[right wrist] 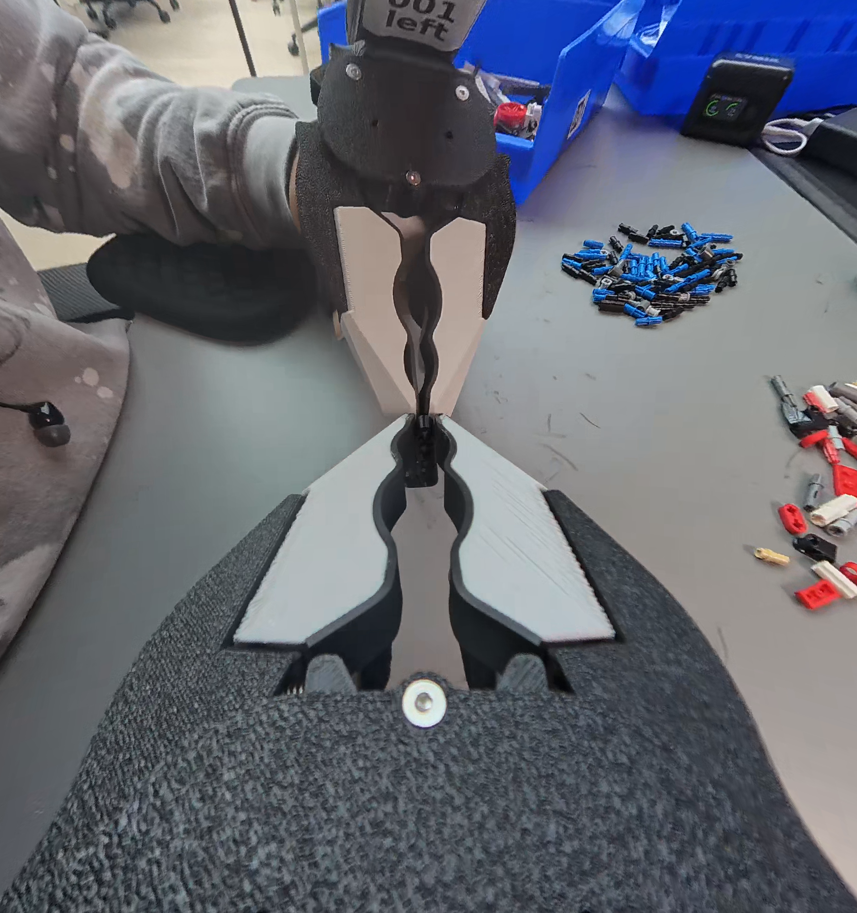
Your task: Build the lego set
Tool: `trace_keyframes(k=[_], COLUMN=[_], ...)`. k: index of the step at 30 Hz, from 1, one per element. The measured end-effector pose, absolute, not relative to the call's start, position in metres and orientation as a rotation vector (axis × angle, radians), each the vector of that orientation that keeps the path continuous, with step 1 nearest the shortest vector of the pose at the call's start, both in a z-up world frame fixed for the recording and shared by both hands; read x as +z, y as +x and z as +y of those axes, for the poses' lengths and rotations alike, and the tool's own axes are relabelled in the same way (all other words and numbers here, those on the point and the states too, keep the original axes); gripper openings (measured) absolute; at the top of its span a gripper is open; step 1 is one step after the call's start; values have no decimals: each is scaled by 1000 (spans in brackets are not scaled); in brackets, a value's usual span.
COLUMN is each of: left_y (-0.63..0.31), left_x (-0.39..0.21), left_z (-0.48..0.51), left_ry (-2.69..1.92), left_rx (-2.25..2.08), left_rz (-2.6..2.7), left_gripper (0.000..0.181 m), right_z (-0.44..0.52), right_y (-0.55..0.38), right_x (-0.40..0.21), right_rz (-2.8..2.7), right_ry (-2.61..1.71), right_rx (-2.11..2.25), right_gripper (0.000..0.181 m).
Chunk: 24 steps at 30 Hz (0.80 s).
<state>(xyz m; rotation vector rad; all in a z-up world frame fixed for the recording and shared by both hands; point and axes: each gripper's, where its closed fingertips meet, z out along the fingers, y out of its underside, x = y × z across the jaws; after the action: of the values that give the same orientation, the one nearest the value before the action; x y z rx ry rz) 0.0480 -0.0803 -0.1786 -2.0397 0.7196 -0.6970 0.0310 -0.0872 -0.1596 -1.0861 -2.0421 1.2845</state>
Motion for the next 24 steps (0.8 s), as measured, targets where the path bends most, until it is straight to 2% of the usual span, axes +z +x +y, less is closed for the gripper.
trace_keyframes(k=[16,24], left_y=[44,33], left_x=[-146,-159], left_z=[-75,-72], left_ry=[-1871,-1936], left_rx=[-792,-660], left_rz=[608,646], left_gripper=[0,6], right_z=[-82,-75], right_y=[25,32], right_x=[-129,-162], right_rz=[-1780,-2015], right_ry=[-1120,-1133], right_rx=[1557,1241], right_gripper=[8,7])
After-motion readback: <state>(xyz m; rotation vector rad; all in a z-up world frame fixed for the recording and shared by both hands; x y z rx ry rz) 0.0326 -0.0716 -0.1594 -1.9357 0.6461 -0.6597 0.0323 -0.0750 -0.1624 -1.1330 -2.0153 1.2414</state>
